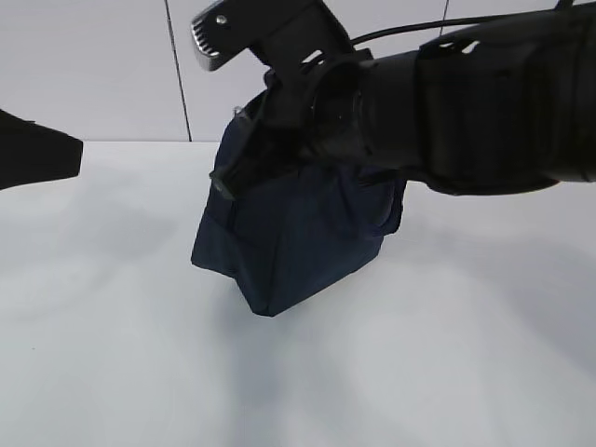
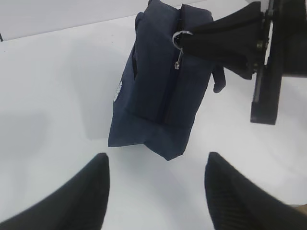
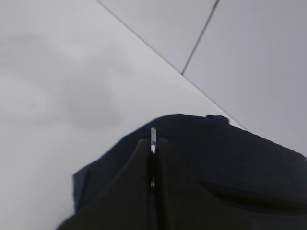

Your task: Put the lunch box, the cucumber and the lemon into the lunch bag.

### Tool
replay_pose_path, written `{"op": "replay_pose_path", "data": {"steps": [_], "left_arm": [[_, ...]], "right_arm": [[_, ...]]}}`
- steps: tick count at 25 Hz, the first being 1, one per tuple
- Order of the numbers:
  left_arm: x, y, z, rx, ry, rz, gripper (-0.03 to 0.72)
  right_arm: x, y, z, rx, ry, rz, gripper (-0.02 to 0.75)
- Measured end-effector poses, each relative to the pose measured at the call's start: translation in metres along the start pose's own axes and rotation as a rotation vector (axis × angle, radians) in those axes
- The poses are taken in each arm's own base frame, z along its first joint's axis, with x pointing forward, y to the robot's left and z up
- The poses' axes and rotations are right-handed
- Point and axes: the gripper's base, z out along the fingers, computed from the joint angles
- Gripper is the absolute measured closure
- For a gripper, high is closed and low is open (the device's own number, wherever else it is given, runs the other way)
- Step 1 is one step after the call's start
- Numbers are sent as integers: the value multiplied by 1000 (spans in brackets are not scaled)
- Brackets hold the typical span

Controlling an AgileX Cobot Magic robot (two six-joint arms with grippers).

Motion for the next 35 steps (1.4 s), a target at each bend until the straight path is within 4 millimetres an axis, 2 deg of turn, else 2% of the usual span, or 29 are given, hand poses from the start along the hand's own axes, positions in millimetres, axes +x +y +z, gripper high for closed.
{"op": "replay_pose_path", "data": {"steps": [3,7,11,18,26,35], "left_arm": [[0,0,0,0,-3,-1,247],[-1,0,0,0,-6,-1,247],[-1,0,0,-2,-12,-1,247],[-2,0,0,-5,-25,-1,247],[-3,2,4,-9,-21,-4,247],[1,9,28,-29,32,4,247]], "right_arm": [[-3,9,1,-91,-38,28,717],[-6,21,-1,-129,-52,1,717],[-12,21,-4,-127,-69,2,717],[-1,31,9,-180,-45,-8,717],[7,3,16,-150,-43,28,717],[9,9,25,-225,-65,24,717]]}}
